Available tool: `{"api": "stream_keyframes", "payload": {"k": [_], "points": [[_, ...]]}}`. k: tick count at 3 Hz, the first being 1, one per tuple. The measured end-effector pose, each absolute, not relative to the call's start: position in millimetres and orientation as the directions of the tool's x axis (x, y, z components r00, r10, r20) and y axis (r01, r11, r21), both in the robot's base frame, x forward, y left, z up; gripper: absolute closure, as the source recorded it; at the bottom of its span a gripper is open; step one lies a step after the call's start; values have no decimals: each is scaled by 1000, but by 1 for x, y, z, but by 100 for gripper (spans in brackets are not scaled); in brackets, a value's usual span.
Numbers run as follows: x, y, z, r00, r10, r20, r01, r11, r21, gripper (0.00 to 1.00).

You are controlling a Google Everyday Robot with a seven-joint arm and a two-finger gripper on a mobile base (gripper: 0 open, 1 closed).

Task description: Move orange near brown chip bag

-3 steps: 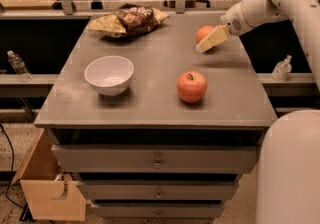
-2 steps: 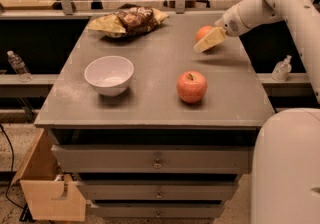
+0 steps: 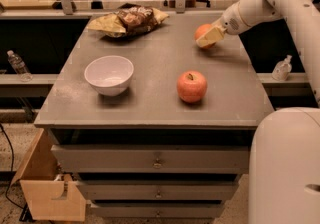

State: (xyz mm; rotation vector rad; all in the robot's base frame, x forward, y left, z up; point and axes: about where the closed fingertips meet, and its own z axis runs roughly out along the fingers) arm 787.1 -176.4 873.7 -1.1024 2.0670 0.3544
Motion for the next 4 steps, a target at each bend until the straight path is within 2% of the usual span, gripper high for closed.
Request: {"api": "stream_keyframes", "payload": {"k": [1, 2, 3, 4], "points": [[785, -180, 895, -299, -590, -750, -803, 580, -136, 95], [775, -199, 931, -236, -588, -774, -780, 589, -210, 100], [776, -196, 929, -236, -588, -774, -782, 588, -207, 100], [787, -168, 926, -211, -595, -776, -778, 583, -235, 100]]}}
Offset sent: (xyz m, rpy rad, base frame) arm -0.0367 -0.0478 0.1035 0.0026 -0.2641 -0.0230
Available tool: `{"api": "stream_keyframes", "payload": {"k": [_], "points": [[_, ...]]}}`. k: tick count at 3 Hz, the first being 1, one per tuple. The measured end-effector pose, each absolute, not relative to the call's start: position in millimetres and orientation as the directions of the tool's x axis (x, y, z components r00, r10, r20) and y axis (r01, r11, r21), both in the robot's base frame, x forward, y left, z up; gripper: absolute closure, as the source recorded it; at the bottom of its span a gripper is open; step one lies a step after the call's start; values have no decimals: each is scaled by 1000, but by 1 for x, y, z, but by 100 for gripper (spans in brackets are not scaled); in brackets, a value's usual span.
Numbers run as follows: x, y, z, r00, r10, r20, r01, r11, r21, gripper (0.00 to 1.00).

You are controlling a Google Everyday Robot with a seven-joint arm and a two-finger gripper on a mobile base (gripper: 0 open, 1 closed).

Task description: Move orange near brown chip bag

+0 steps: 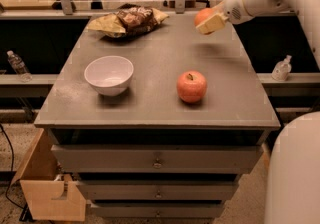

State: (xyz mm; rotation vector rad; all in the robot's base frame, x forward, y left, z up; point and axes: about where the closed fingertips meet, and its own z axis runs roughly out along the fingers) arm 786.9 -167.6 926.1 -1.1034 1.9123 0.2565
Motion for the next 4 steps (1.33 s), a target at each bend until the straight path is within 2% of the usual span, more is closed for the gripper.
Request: {"api": "stream_keyframes", "payload": {"k": [2, 4], "points": [[809, -45, 890, -138, -609, -781, -825, 507, -250, 100], [821, 15, 896, -52, -570, -820, -845, 463, -268, 100]]}}
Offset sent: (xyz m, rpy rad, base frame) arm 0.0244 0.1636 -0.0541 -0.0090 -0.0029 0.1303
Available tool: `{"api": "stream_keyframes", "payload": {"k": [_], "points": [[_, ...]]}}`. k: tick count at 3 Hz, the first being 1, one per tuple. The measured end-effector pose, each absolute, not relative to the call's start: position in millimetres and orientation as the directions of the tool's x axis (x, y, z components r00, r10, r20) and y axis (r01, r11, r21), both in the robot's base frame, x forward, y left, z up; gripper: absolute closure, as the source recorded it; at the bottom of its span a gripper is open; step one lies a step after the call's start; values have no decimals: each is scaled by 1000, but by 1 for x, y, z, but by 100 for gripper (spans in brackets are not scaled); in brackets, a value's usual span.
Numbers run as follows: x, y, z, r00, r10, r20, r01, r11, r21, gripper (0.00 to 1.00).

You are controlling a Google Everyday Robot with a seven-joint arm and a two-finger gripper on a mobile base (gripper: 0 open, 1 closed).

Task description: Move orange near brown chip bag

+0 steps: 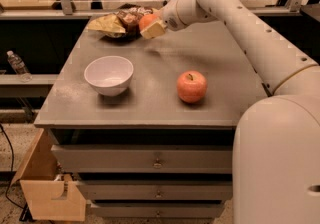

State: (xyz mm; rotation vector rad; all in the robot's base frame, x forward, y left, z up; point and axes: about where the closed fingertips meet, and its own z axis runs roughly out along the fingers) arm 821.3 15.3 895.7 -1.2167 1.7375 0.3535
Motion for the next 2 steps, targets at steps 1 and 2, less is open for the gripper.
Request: {"api": "stream_keyframes", "payload": {"k": [1, 2], "points": [[829, 32, 892, -38, -568, -822, -851, 449, -271, 100], [841, 31, 883, -59, -575, -816, -844, 466, -267, 100]]}}
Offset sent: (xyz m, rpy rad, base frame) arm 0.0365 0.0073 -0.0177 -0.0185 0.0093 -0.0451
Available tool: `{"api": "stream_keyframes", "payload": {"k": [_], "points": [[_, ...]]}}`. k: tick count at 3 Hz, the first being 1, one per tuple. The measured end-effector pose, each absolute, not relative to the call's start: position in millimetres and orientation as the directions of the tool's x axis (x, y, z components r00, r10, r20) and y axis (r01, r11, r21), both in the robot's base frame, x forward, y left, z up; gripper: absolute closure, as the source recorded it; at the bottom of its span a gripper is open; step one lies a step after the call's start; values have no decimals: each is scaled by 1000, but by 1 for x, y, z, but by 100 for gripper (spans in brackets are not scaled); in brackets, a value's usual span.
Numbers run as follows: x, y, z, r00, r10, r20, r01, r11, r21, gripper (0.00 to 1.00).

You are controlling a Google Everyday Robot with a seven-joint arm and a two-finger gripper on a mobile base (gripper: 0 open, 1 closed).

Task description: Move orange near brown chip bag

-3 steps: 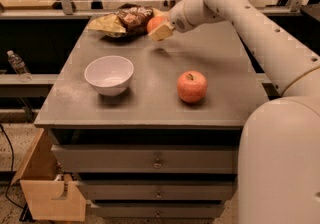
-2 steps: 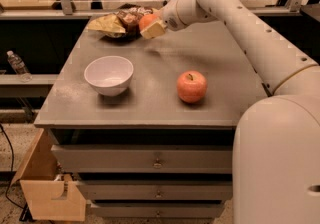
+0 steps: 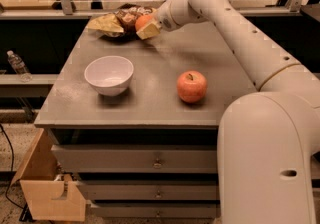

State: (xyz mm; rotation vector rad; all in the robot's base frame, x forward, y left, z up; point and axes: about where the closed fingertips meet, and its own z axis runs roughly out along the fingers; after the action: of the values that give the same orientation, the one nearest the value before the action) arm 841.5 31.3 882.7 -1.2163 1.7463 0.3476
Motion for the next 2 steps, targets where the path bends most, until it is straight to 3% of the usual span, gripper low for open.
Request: {"api": "stream_keyframes", "payload": {"k": [1, 2], "points": [[850, 27, 876, -94, -586, -805, -832, 490, -260, 82], [850, 30, 873, -95, -586, -804, -835, 487, -256, 58]]}}
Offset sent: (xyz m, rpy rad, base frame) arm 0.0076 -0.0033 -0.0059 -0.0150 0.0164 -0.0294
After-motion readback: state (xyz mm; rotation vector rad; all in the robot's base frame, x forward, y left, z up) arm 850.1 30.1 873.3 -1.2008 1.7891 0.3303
